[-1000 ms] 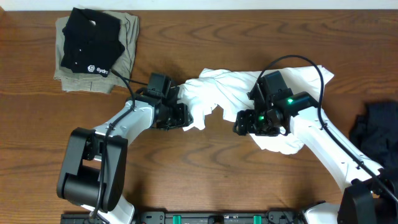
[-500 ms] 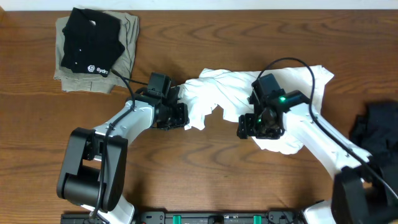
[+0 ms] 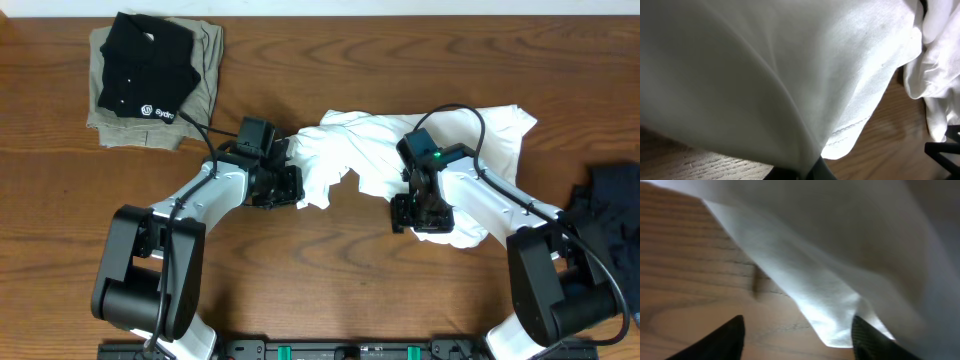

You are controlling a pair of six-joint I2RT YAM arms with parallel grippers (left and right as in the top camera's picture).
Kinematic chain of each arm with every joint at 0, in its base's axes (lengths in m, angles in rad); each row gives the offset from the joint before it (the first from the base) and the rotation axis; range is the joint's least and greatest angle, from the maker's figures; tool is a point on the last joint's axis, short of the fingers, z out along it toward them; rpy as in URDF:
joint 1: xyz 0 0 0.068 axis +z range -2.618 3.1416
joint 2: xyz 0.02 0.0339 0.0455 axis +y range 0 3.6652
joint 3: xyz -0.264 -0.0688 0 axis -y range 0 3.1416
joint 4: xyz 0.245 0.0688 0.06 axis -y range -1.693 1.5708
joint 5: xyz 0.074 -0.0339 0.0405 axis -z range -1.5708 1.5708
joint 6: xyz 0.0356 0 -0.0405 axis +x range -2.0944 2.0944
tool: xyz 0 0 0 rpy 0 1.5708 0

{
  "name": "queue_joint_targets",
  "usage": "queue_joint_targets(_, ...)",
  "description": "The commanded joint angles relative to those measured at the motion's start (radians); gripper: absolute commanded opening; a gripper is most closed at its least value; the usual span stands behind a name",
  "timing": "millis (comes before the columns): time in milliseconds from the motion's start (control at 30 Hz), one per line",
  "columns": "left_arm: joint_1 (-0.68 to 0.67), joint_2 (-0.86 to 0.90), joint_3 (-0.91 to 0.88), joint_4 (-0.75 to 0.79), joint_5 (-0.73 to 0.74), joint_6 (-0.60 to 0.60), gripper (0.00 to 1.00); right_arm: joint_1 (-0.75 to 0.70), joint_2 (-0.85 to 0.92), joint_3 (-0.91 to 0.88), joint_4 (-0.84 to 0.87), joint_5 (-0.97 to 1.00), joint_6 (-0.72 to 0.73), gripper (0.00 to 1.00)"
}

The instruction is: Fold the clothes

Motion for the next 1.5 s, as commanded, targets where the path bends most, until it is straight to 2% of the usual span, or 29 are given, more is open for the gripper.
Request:
queue_joint_targets(0,-0.003,0.011,0.004,-0.002,0.002,0.002,0.06,0.016,0.003,-0.005,0.0,0.058,0.008,0.59)
queue_joint_targets(67,-0.003,0.011,0.004,-0.002,0.003,0.002,0.06,0.016,0.003,-0.005,0.0,0.062,0.011,0.52)
queue_joint_targets(133,-0.003,0.011,0.004,-0.002,0.002,0.002,0.06,0.016,0.003,-0.005,0.0,0.062,0.011,0.36)
queue_joint_targets(233,-0.003,0.011,0.004,-0.002,0.003,0.002,0.06,0.016,0.003,-0.005,0.004,0.066,0.019,0.06)
queue_joint_targets(267,-0.003,0.01,0.004,-0.002,0.003,0.002,0.06,0.017,0.003,-0.005,0.006,0.066,0.021,0.01)
queue_joint_targets(600,-0.003,-0.061,0.004,-0.019,0.002,0.002,0.06,0.02,0.002,-0.005,0.0,0.066,0.037,0.01)
queue_joint_targets(633,-0.003,-0.071,0.004,-0.02,-0.001,0.002,0.06,0.02,0.002,-0.005,-0.004,0.066,0.025,0.07)
queue_joint_targets(700,-0.003,-0.082,0.004,-0.02,-0.003,0.002,0.06,0.02,0.002,-0.005,-0.004,0.068,-0.006,0.4)
queue_joint_targets(733,-0.003,-0.082,0.004,-0.019,-0.006,0.002,0.06,0.02,0.002,-0.005,-0.003,0.075,-0.009,0.5)
queue_joint_targets(800,-0.003,-0.081,0.004,-0.018,-0.006,0.002,0.06,0.021,0.002,-0.005,0.003,0.092,-0.018,0.59)
queue_joint_targets(1000,-0.003,-0.081,0.004,-0.017,-0.009,0.002,0.06,0.027,0.003,-0.006,0.016,0.094,-0.089,0.59)
queue_joint_targets(1467,-0.003,-0.081,0.004,-0.021,-0.008,0.002,0.06,0.069,0.003,-0.036,0.074,0.17,-0.095,0.55)
